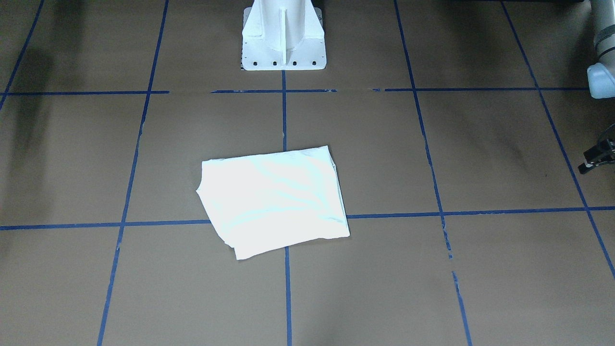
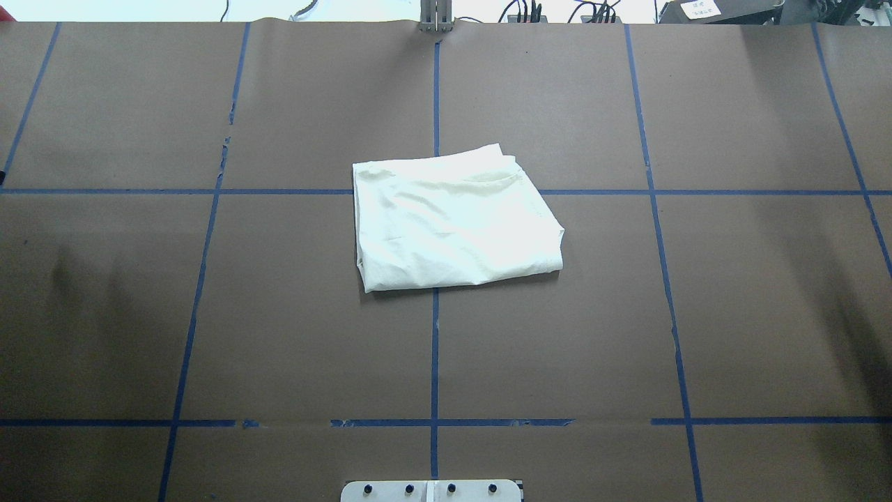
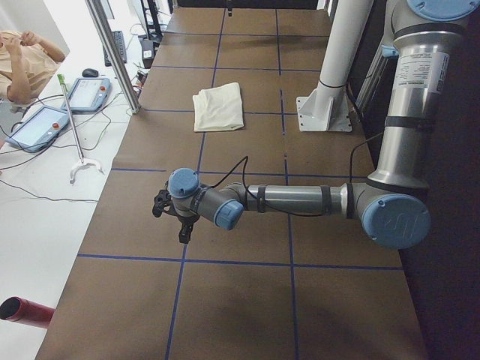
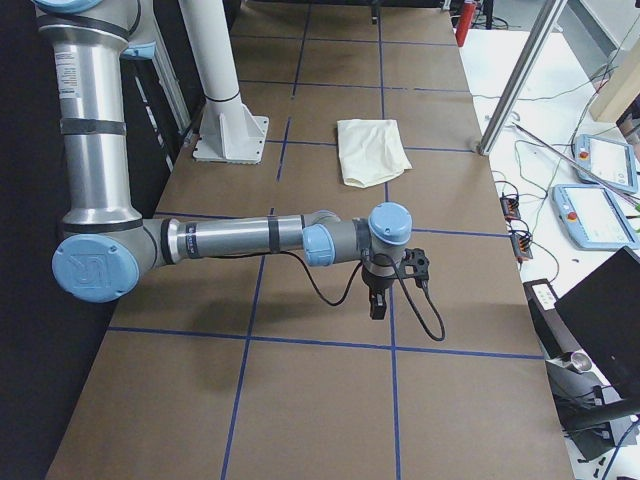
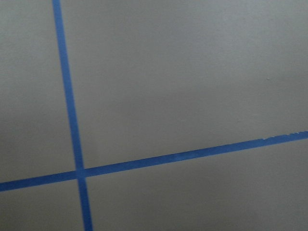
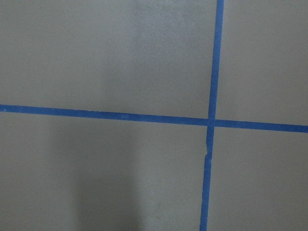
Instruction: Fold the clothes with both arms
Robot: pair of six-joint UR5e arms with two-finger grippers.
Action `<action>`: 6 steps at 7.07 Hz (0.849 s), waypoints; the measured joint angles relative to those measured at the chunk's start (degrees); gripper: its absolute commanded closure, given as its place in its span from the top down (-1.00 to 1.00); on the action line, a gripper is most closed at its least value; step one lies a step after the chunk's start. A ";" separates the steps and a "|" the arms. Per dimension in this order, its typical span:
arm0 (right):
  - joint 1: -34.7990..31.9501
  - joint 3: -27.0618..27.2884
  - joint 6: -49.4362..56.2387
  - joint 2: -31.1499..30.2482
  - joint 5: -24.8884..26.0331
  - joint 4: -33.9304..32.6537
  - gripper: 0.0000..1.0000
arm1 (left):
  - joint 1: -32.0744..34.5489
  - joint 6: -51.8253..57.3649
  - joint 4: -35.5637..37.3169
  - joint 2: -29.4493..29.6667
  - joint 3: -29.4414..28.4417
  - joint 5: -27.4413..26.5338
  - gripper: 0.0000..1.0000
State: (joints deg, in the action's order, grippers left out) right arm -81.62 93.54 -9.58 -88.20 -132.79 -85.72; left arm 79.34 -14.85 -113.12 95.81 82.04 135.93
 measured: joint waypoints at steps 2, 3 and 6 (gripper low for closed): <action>-1.17 -0.21 0.25 -0.41 -0.41 -0.32 1.00 | 3.40 6.08 9.81 1.55 2.25 -0.35 1.00; -1.43 -0.12 0.31 -0.76 -0.60 -0.32 1.00 | 4.11 7.33 11.77 1.56 3.13 -0.23 1.00; -1.54 -0.15 0.30 -1.20 -0.71 -0.05 1.00 | 6.31 7.80 13.07 1.34 4.98 0.49 1.00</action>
State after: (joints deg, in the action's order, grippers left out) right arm -83.16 93.39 -9.28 -89.41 -133.50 -85.77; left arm 85.66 -7.05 -100.04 97.16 87.02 136.41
